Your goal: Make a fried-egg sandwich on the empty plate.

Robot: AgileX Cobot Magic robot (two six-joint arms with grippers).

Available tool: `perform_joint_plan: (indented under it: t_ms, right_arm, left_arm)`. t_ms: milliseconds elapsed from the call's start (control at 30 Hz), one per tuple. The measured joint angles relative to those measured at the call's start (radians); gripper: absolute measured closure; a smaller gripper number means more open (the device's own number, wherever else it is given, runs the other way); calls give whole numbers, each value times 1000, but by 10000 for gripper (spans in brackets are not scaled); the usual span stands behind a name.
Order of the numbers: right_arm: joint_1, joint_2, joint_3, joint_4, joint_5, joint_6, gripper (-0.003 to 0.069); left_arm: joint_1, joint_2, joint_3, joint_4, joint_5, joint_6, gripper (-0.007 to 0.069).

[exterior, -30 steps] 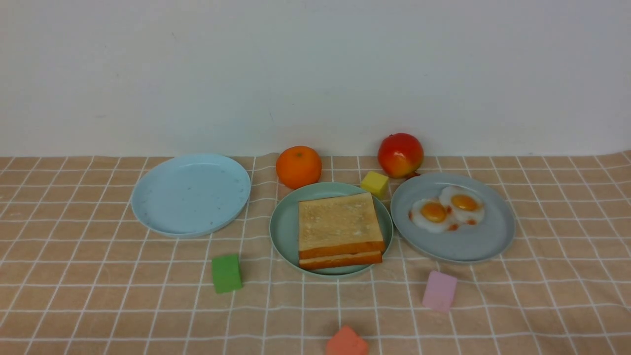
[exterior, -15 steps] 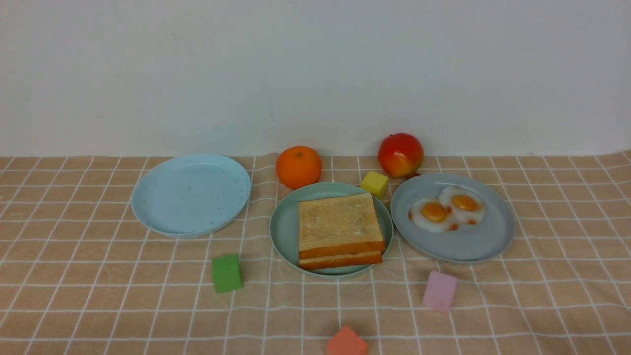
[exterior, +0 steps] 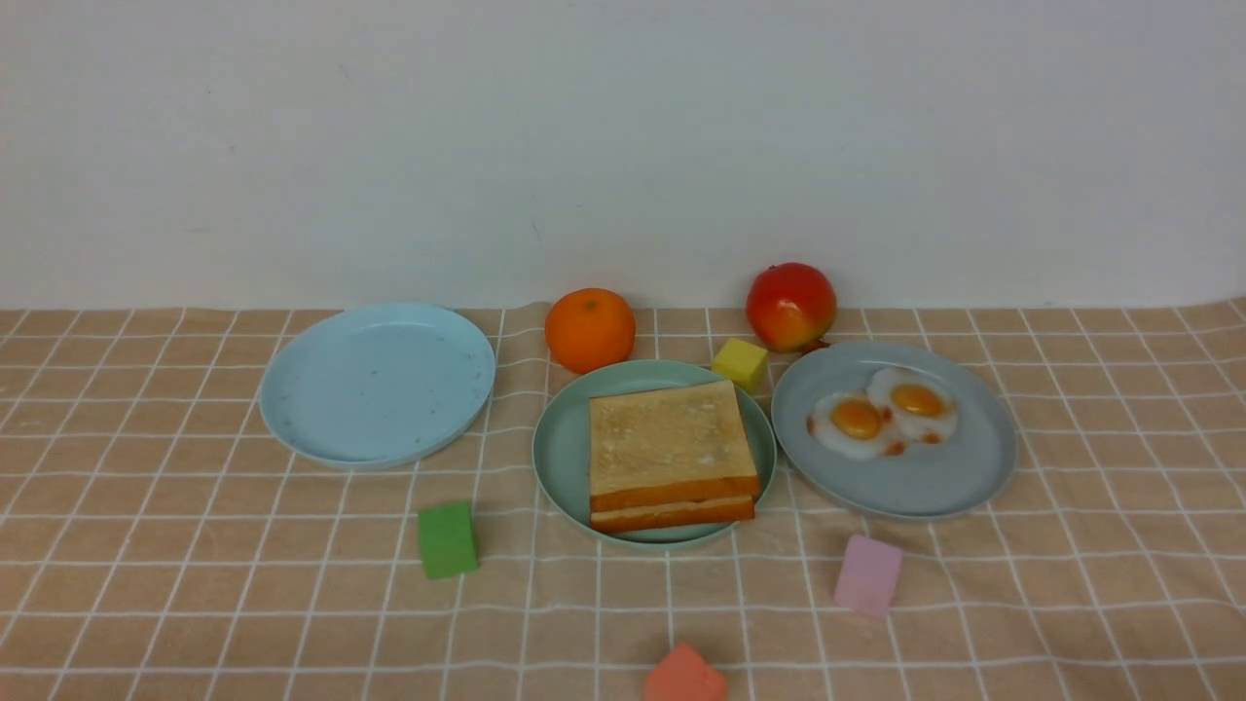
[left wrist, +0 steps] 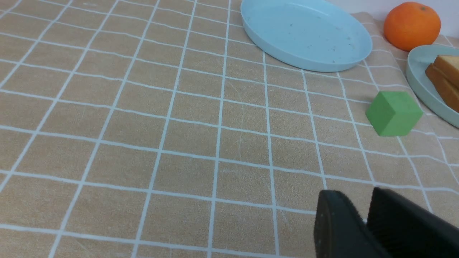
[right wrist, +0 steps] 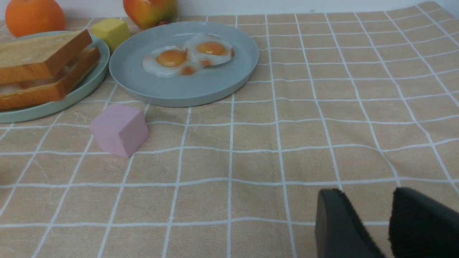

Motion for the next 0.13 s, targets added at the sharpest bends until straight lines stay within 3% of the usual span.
perform_joint_plan:
  t_ms: [133]
  right_arm:
    - [0,0,0,0,0,0,419]
  left_arm:
    - [0,0,0,0,0,0,466]
